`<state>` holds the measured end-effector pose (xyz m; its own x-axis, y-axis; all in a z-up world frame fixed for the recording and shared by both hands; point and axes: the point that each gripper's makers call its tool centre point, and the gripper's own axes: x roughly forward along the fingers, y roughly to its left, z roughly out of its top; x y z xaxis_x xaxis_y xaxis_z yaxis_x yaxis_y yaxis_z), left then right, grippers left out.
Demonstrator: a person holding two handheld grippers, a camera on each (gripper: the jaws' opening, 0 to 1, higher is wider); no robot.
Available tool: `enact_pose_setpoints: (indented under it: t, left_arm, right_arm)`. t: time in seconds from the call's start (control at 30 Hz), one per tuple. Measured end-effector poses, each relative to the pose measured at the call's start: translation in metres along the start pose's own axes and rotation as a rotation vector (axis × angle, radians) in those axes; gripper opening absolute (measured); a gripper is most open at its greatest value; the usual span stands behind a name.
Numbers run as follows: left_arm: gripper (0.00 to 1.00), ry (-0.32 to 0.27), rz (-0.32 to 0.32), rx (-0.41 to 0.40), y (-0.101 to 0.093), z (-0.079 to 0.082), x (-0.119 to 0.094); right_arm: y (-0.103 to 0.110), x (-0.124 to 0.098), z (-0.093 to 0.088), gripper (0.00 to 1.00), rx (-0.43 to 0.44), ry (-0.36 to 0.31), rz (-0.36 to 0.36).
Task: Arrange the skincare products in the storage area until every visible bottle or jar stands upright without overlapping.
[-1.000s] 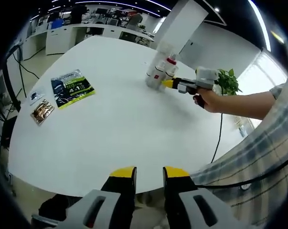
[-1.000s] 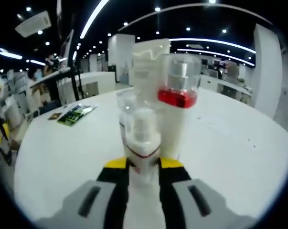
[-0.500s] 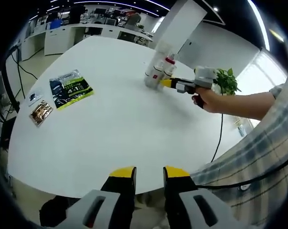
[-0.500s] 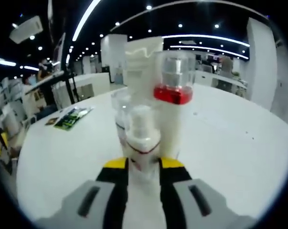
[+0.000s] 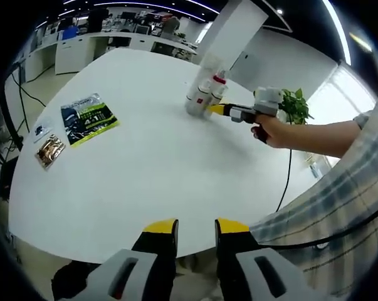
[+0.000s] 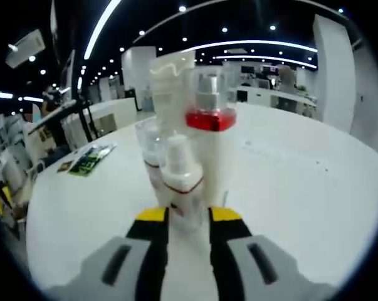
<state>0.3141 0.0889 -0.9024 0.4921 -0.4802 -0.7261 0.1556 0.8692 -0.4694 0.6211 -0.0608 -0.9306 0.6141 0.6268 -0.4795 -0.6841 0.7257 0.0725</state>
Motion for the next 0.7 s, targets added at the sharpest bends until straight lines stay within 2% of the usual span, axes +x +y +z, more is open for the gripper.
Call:
enact_pose_setpoints:
  t: [0.23,0.43,0.67,0.7]
  left_arm:
    - [0.24,-0.009,-0.015,0.012,0.003,0.011,0.007]
    - [0.30,-0.048,-0.055,0.001,0.005,0.032,0.015]
    - [0.38,-0.099,-0.029,-0.030,0.027,0.060,0.020]
    - [0.38,-0.109,-0.008,-0.043,0.037,0.066,0.020]
  right_arm:
    - [0.001,-0.019,0.001,0.29,0.031,-0.008,-0.008]
    - [0.009,-0.042,-0.003,0.36,0.104,-0.017,-0.010]
    - [0.030,-0.067,-0.014,0.41,0.144,-0.006,0.009]
    - [0.037,-0.072,-0.017,0.42,0.155,0.001,0.018]
